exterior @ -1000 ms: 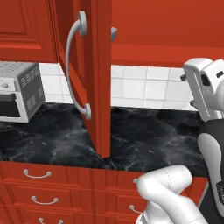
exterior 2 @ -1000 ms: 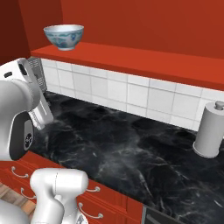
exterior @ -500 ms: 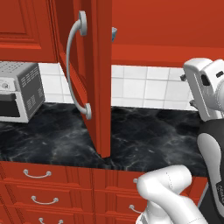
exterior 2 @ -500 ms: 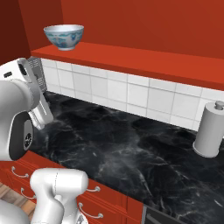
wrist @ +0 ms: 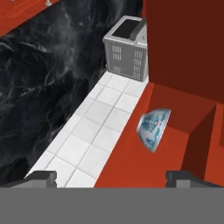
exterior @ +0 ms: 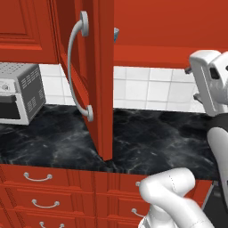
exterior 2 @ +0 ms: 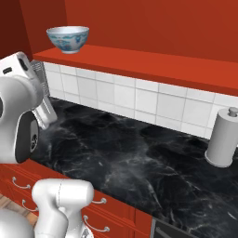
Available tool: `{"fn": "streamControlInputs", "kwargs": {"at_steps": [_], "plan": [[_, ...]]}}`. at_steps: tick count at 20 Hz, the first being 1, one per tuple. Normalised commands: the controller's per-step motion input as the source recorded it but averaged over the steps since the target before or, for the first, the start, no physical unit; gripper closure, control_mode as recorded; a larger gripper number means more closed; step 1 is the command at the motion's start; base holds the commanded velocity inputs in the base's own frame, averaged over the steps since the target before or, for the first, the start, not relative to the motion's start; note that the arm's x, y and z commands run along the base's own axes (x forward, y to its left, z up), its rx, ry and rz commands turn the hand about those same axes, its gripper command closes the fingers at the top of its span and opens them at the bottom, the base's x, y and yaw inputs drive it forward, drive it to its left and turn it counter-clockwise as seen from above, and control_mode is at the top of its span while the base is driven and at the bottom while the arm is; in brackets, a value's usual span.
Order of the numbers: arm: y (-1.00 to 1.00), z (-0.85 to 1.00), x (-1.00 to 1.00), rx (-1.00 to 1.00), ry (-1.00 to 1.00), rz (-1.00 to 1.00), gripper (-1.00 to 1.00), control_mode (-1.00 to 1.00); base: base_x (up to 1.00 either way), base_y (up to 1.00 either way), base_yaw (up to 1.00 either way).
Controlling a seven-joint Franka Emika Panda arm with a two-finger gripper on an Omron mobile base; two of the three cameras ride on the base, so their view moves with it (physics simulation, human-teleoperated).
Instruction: Move the bowls from the cabinet to the plates on the dining table.
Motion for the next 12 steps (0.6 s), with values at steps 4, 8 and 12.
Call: {"fn": "streamControlInputs", "kwargs": {"at_steps": [4, 8, 12], "plan": [[0.01, 0.33, 0.08, 0.00, -0.02, 0.11, -1.00, -1.00, 0.00, 0.00, 0.00], [0.03, 0.28, 0.25, 0.00, 0.00, 0.13, -1.00, -1.00, 0.00, 0.00, 0.00], [0.13, 0.19, 0.34, 0.00, -0.02, 0.13, -1.00, -1.00, 0.00, 0.00, 0.00]]}}
